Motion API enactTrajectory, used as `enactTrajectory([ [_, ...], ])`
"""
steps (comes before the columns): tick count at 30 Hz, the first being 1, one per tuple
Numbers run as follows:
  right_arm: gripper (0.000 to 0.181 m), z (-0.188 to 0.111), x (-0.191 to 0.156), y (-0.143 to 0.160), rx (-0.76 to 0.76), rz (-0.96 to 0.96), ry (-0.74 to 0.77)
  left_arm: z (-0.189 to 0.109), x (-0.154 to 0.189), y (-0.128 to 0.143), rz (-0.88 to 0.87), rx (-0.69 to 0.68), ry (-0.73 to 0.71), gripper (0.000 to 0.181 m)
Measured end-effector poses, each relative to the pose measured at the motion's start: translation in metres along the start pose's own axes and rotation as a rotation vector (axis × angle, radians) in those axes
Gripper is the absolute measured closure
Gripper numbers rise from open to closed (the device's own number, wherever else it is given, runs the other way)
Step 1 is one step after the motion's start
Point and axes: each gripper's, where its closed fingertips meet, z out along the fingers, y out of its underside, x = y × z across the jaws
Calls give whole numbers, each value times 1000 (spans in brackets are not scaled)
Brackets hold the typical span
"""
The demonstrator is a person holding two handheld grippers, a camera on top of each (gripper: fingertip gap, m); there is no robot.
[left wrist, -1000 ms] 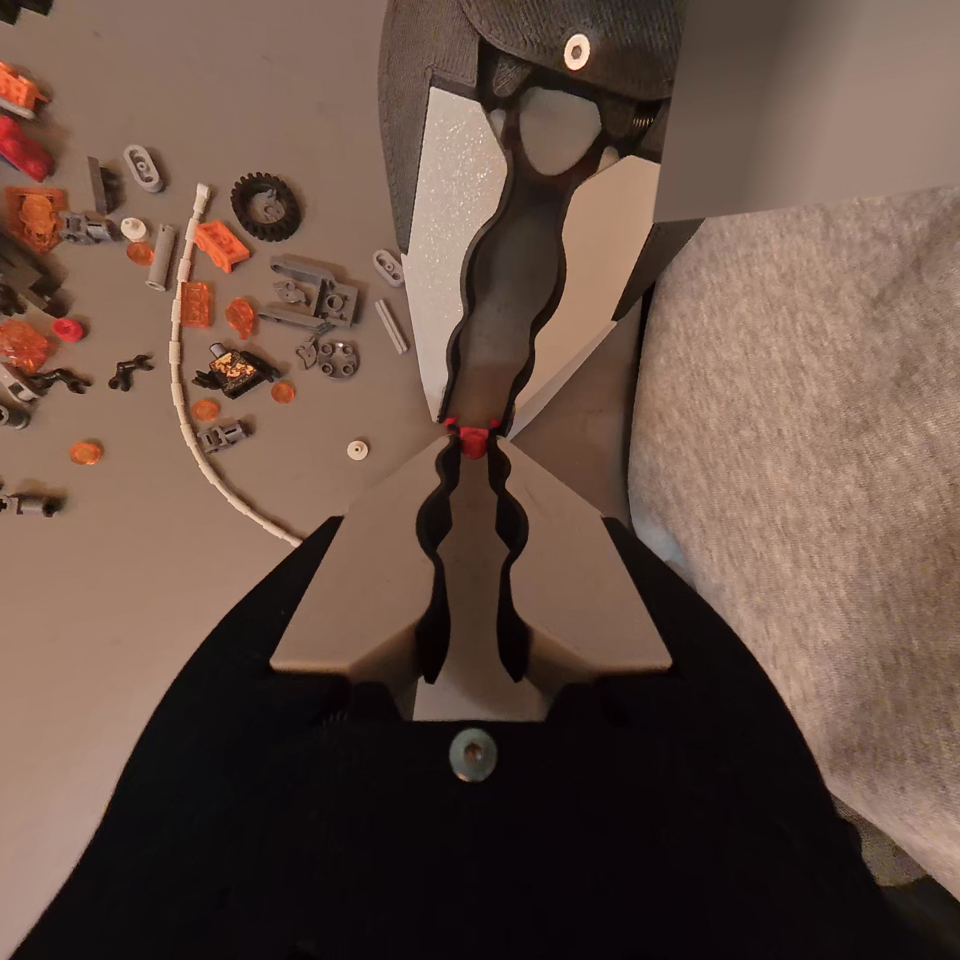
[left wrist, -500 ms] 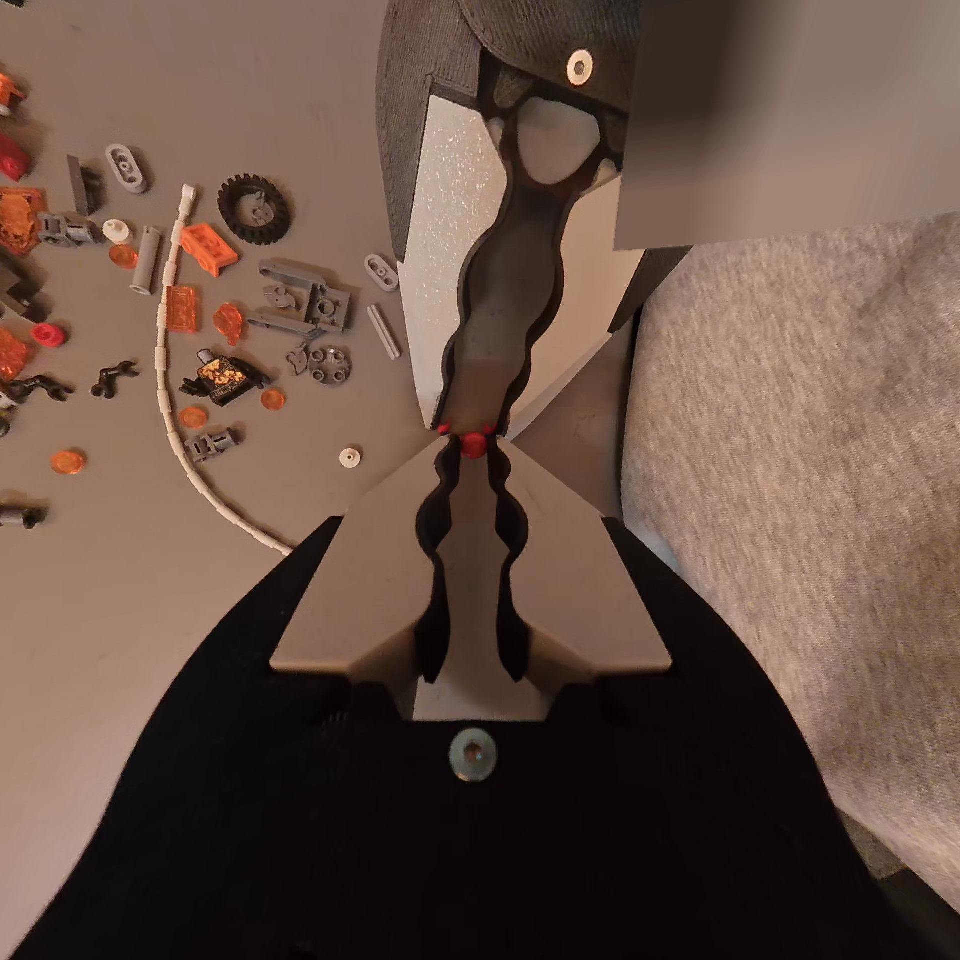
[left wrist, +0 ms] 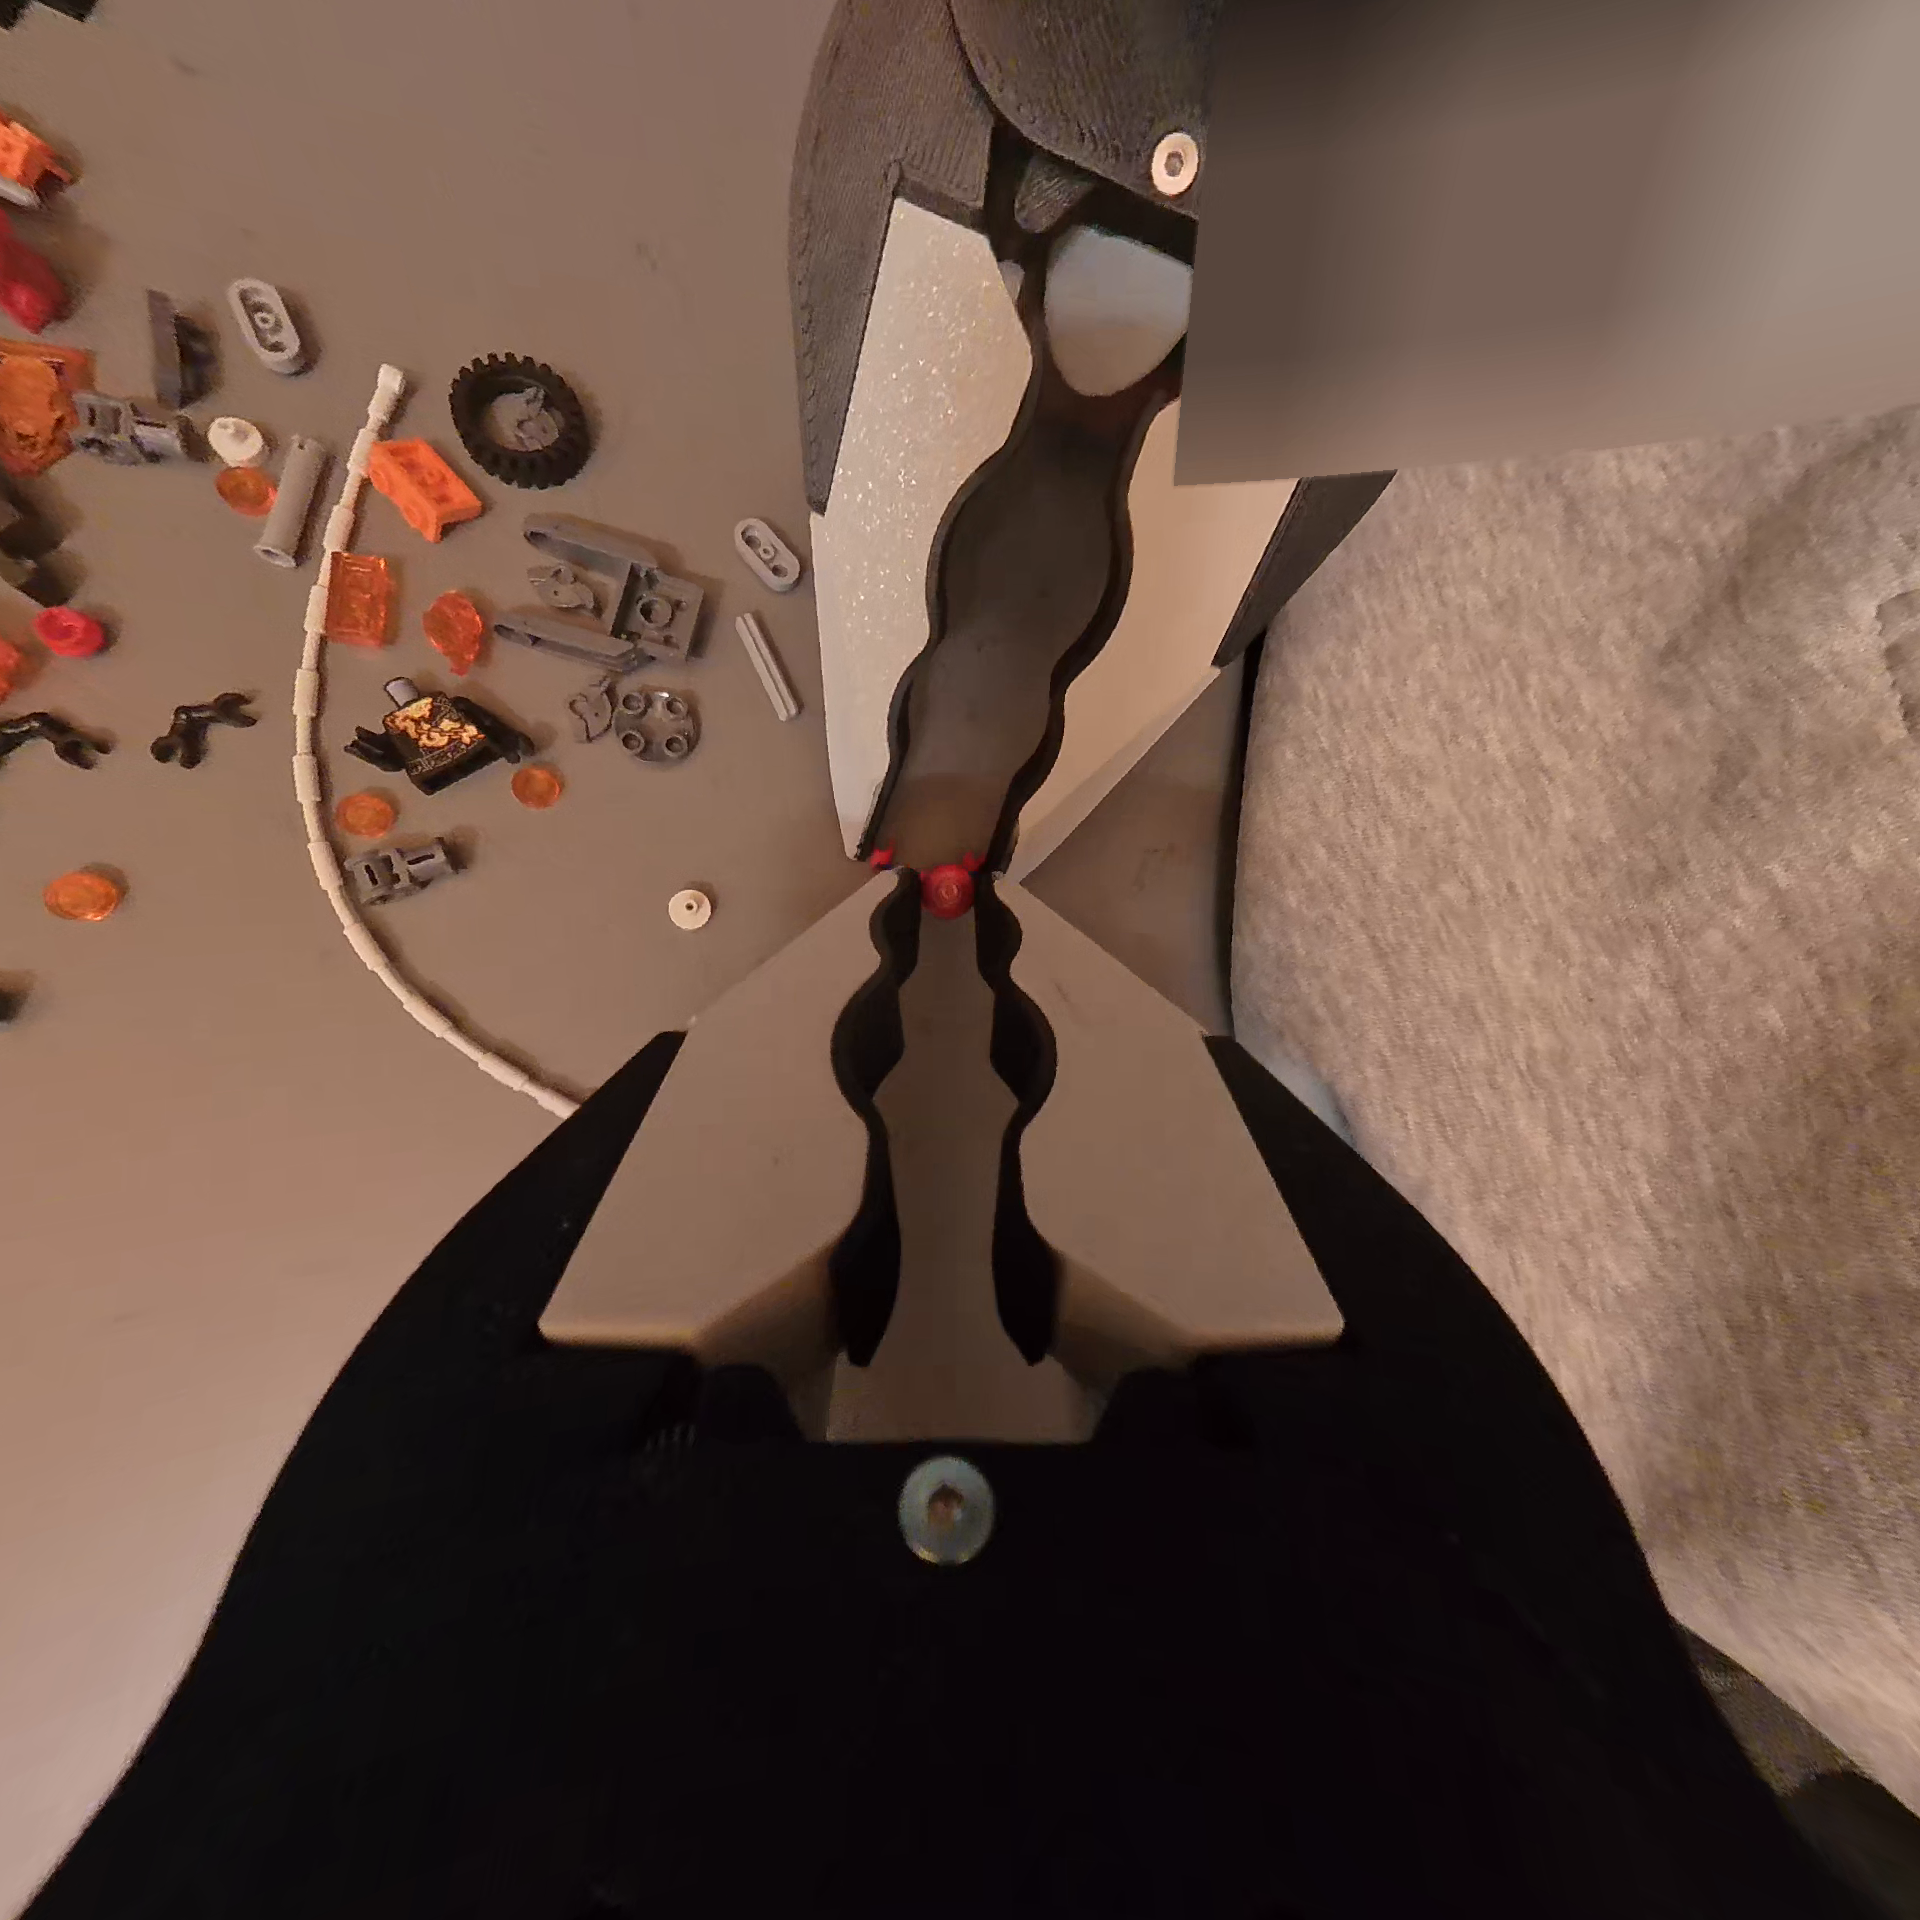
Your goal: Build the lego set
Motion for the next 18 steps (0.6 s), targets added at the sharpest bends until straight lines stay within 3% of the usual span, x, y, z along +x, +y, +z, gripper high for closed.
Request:
enactTrajectory([
  [18, 158, 0, 0, 0, 0, -4, 3, 2, 6, -5, 0, 41, 37, 173],
])
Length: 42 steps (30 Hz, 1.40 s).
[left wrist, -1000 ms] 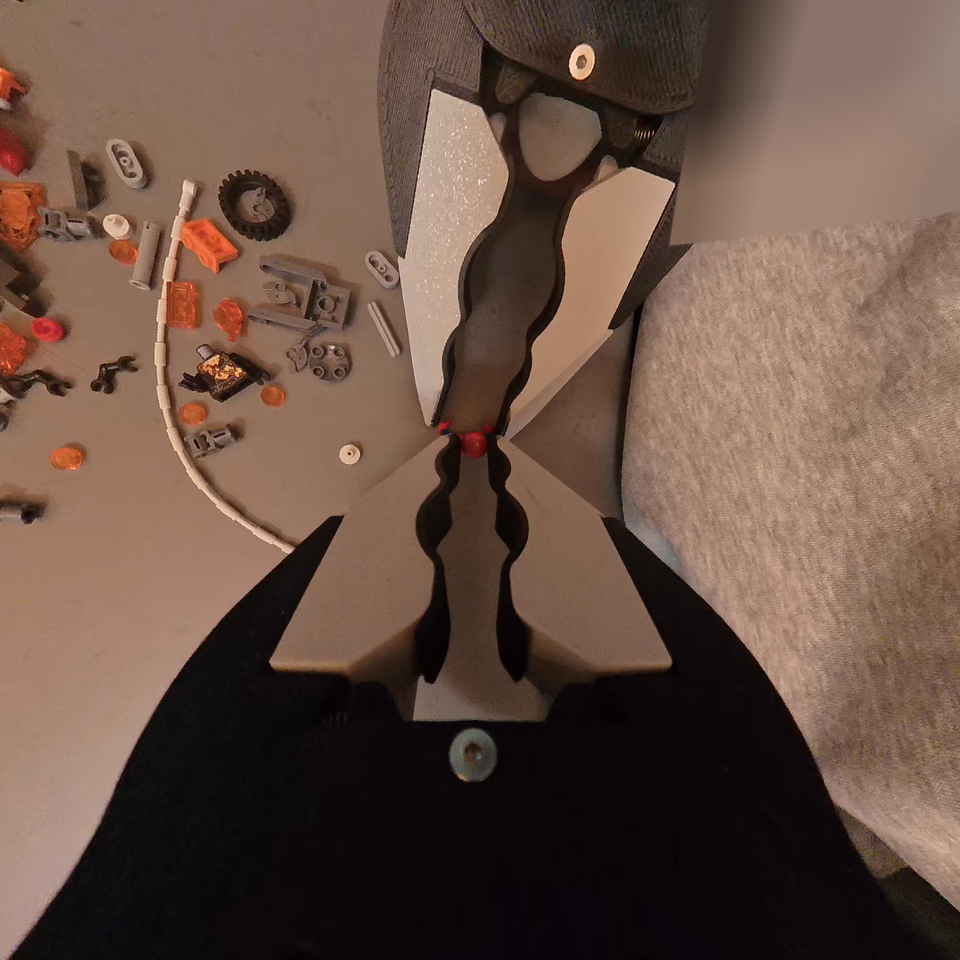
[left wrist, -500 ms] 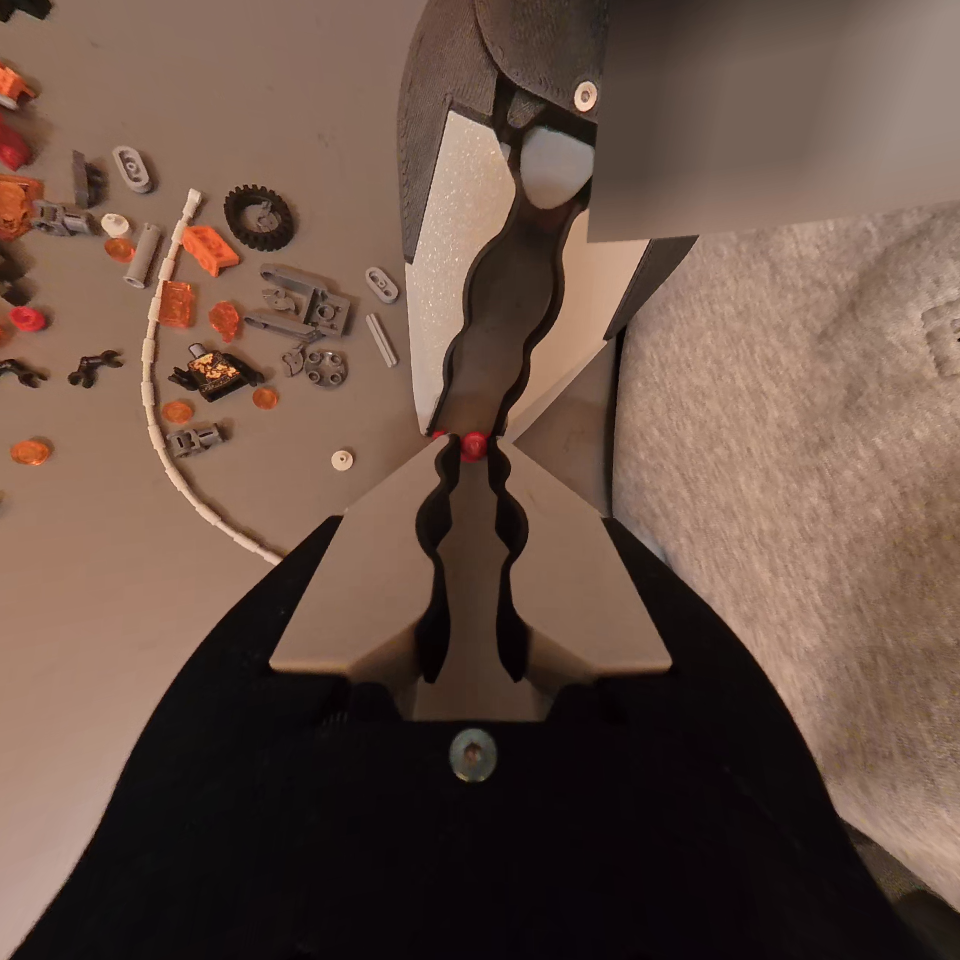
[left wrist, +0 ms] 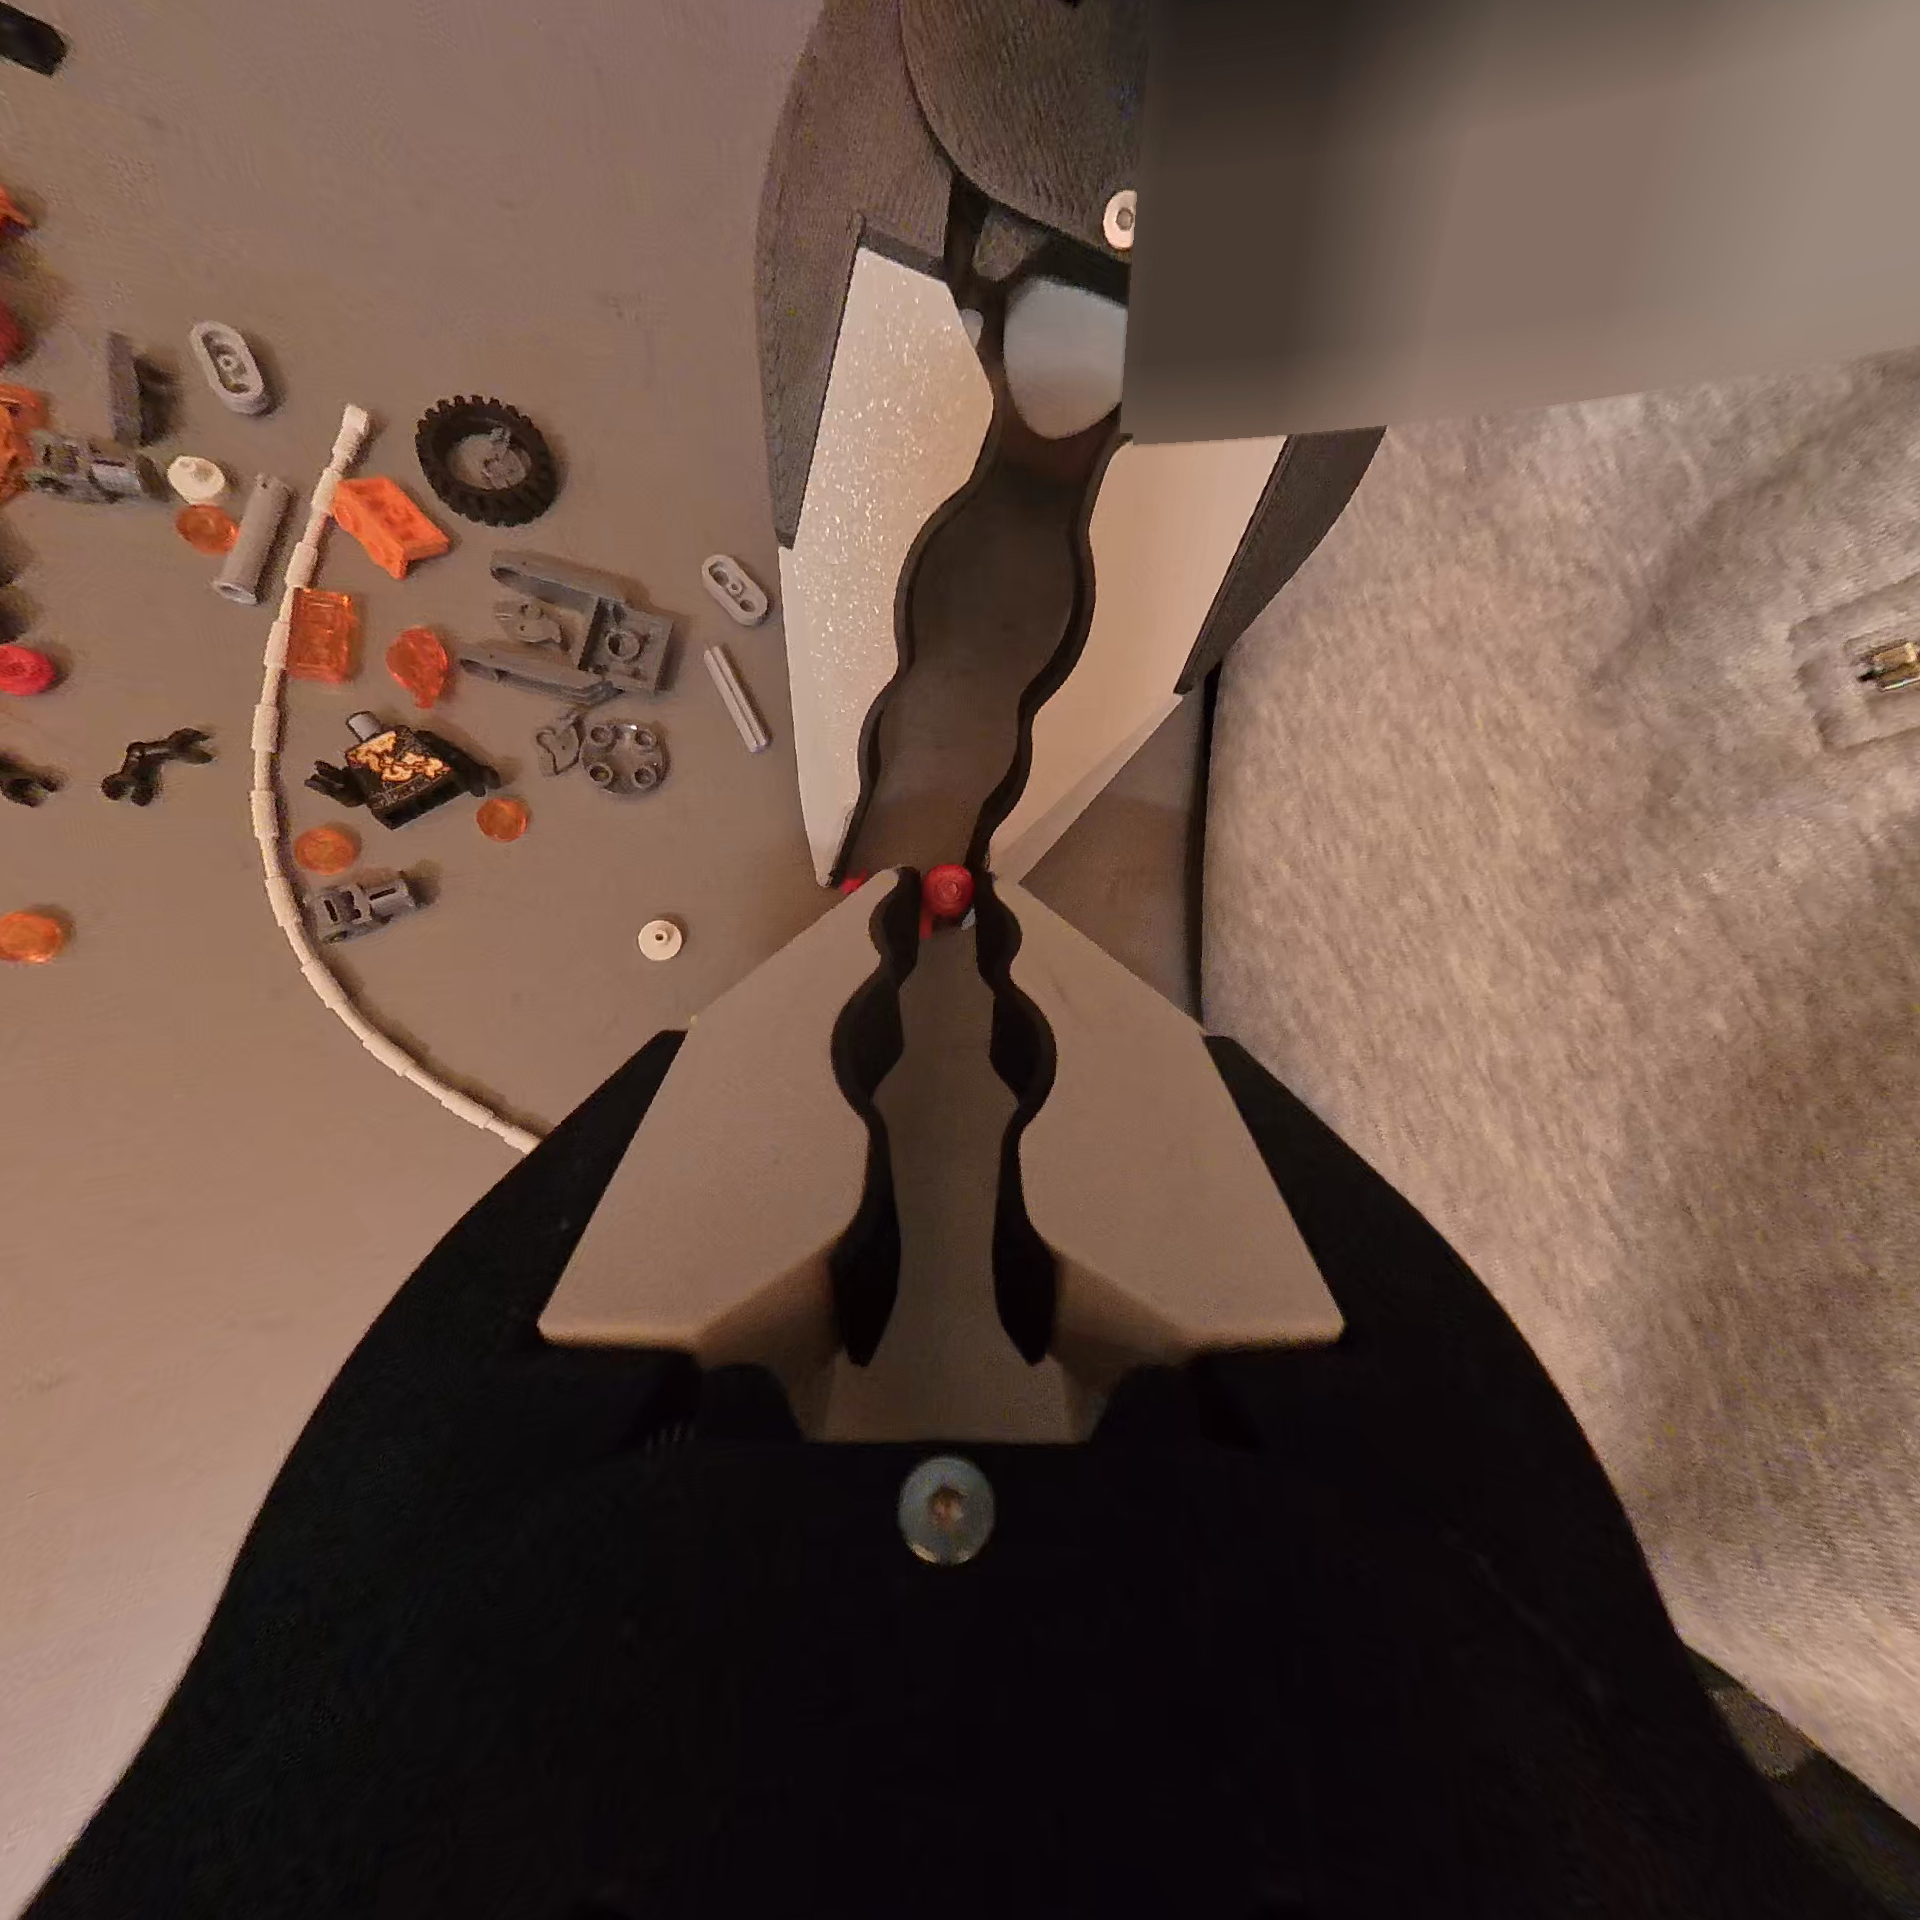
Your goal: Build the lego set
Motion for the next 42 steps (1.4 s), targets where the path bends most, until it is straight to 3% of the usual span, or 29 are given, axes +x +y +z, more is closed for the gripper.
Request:
enactTrajectory([
  [29, 158, -1, 1, 0, 0, 1, -1, -3, -8, 5, -25, 26, -29, 173],
  [42, 158, -1, 2, -1, -1, -1, 1, -3, -7, 5, -70, 83, 35, 172],
])
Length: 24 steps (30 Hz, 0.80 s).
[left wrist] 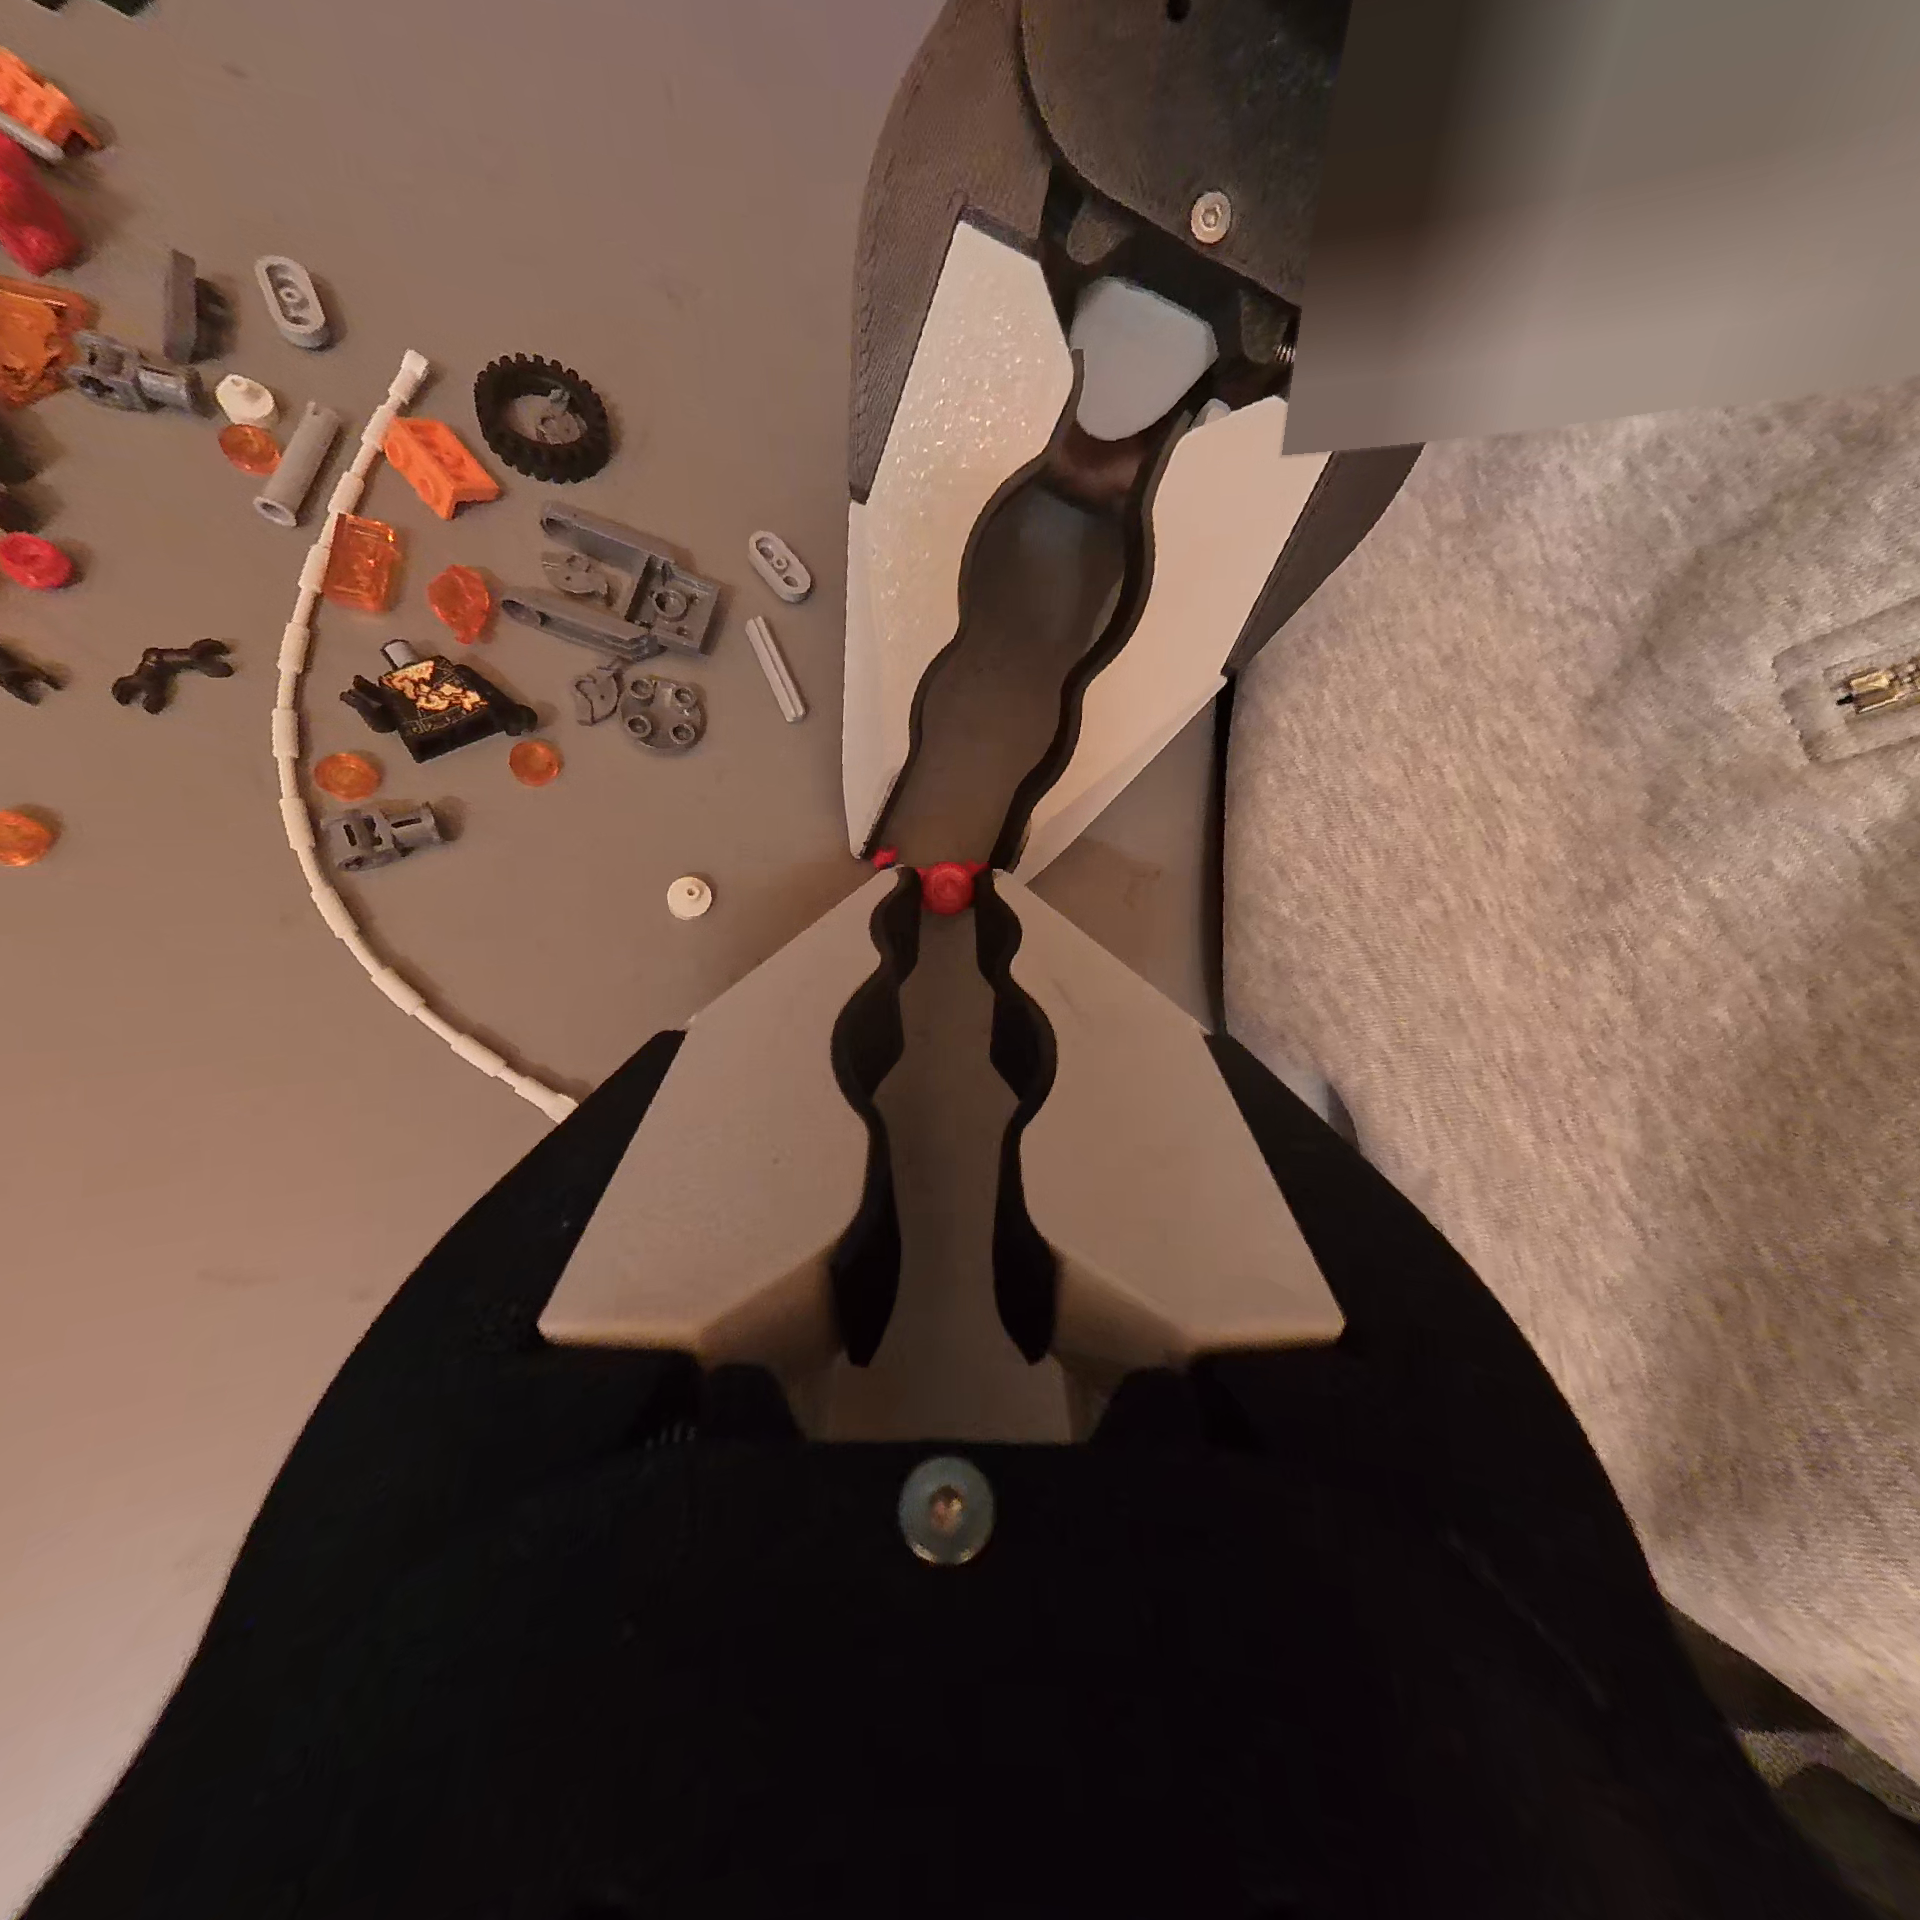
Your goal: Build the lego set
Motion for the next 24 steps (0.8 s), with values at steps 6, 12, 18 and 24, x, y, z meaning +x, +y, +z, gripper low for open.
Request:
enactTrajectory([
  [6, 158, 0, 0, 0, -1, -2, 2, 0, 1, 0, 14, 37, -12, 172],
  [12, 158, 0, 0, 0, -1, -2, 3, 0, 0, 0, 59, 70, -52, 172],
  [18, 158, 0, 0, 0, -1, -2, 4, 1, 0, 1, 98, 67, -92, 172],
  [24, 158, 0, 0, 0, -1, -5, 6, 0, 0, 1, 131, -49, -153, 172],
])
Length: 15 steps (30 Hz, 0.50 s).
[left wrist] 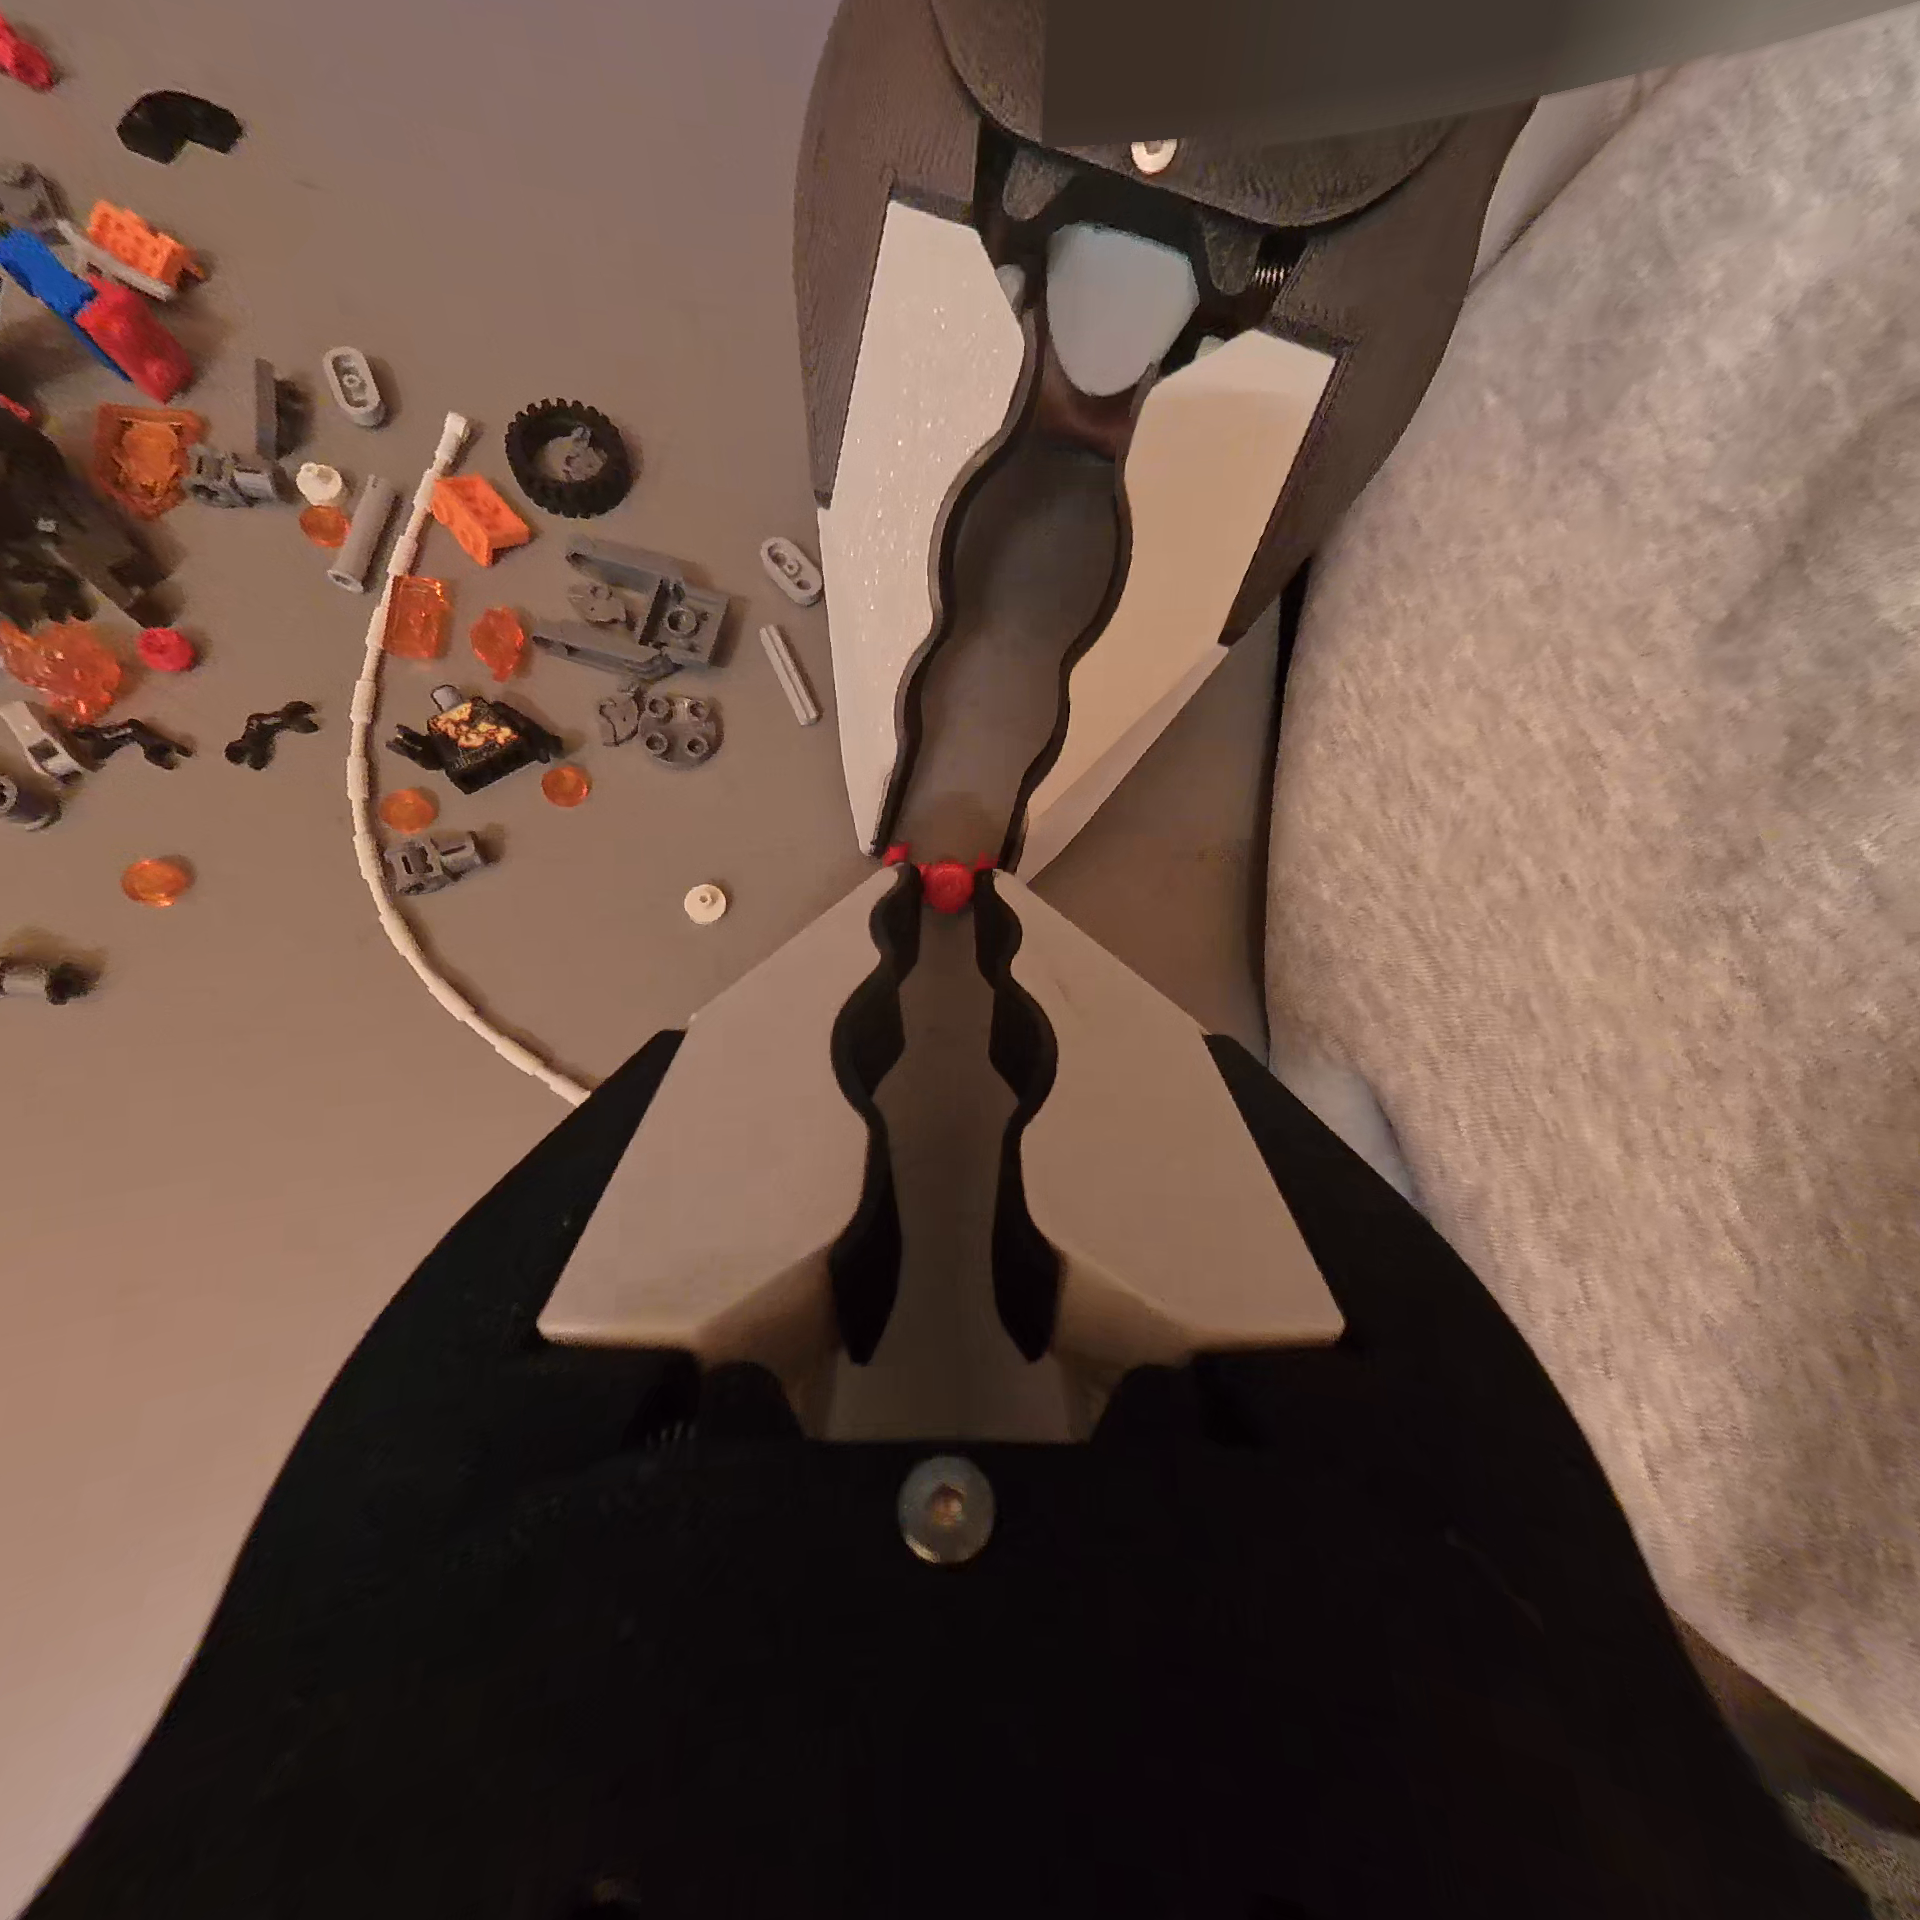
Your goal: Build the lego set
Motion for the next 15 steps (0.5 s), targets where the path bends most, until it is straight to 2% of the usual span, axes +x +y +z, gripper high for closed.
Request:
enactTrajectory([
  [9, 158, 0, 0, 0, -2, -9, 9, 0, 1, 0, 3, -147, -2, 172],
  [15, 158, 1, 0, 0, -2, -9, 11, 0, 1, 0, 7, -165, -15, 173],
])
